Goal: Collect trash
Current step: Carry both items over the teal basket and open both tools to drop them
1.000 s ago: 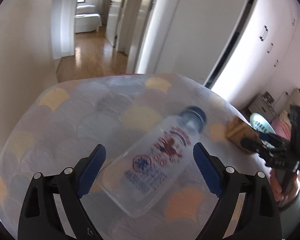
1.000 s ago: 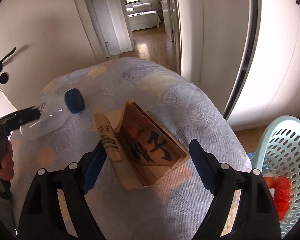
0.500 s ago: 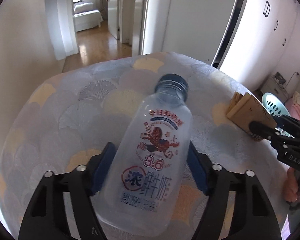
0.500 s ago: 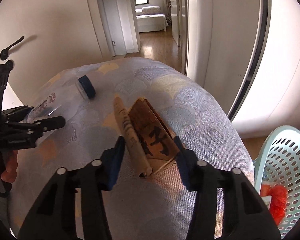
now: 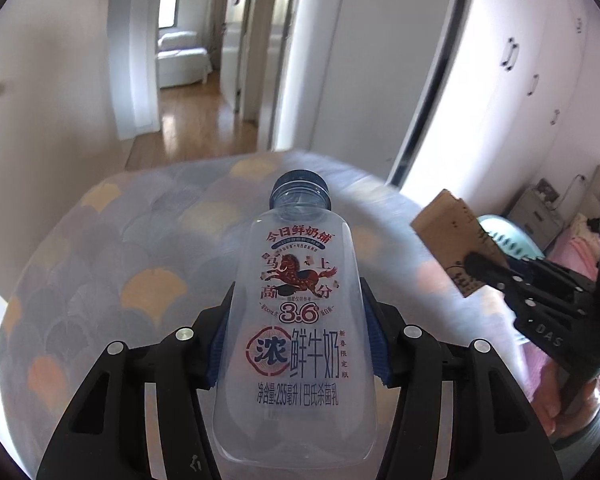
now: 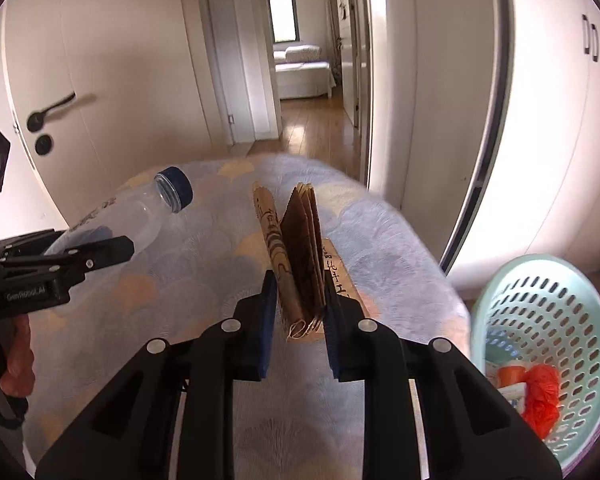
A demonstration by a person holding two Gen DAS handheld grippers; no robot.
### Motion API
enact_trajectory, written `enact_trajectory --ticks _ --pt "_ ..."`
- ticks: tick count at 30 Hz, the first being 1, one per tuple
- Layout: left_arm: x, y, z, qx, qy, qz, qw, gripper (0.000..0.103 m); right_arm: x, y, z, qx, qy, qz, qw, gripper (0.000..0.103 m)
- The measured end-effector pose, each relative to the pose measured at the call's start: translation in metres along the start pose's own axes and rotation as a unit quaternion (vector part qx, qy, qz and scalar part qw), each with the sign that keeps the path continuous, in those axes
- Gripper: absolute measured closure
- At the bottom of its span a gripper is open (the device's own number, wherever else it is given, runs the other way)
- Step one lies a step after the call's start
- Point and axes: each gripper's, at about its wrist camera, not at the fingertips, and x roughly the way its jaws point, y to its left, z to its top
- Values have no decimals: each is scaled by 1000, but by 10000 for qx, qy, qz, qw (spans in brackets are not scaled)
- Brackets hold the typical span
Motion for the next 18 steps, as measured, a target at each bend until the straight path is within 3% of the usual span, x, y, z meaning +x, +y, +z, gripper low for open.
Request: enact_trajectory --ticks 9,18 --pt "-45 -74 11 423 -594 -483 9962 50 -82 -33 4 267 -663 -317 9969 84" --pt "-43 -161 15 869 -781 -1025 9879 50 -127 -93 -1 921 -744 -898 9889 84"
